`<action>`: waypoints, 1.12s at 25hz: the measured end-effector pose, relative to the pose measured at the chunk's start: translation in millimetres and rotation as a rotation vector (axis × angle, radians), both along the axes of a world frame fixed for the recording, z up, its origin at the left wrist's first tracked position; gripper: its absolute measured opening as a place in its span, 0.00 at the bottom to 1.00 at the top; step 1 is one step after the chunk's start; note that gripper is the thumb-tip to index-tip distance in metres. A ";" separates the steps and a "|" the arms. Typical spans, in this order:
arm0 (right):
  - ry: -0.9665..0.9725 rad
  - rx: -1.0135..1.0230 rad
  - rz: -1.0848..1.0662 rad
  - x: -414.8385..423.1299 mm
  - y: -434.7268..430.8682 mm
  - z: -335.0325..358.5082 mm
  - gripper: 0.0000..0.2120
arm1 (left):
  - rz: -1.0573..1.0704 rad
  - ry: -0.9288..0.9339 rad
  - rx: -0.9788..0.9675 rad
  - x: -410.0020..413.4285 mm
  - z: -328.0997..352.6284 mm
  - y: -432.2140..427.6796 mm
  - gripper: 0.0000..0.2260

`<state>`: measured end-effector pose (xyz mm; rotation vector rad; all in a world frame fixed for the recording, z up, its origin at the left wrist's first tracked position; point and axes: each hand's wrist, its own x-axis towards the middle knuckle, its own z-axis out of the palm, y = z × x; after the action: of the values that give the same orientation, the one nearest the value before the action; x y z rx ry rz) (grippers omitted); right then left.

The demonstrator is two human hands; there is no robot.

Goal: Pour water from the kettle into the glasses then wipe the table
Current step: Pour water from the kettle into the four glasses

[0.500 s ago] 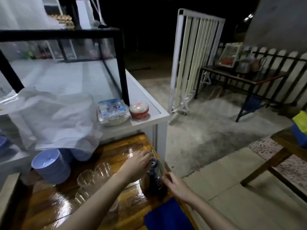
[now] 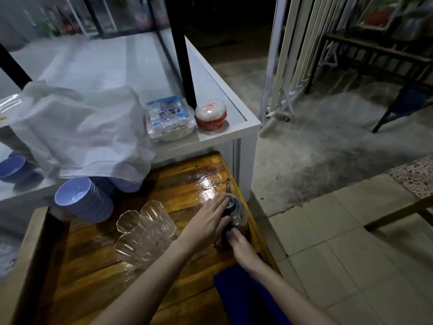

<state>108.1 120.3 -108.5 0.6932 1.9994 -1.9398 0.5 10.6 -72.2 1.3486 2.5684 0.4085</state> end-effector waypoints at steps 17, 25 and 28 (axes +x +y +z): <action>0.045 -0.062 -0.504 11.3 75.3 11.5 0.13 | -0.064 0.106 -0.061 27.2 -13.6 41.4 0.29; 0.099 -0.106 -0.598 -4.1 78.3 13.5 0.12 | -0.003 0.075 0.008 25.3 9.4 28.4 0.28; 0.143 -0.030 -0.518 -3.5 76.8 29.8 0.12 | 0.029 0.087 0.084 33.9 20.5 14.9 0.28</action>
<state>104.6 197.1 -78.7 1.1912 2.0084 -2.3527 34.4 25.5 -51.8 1.3883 2.6715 0.4779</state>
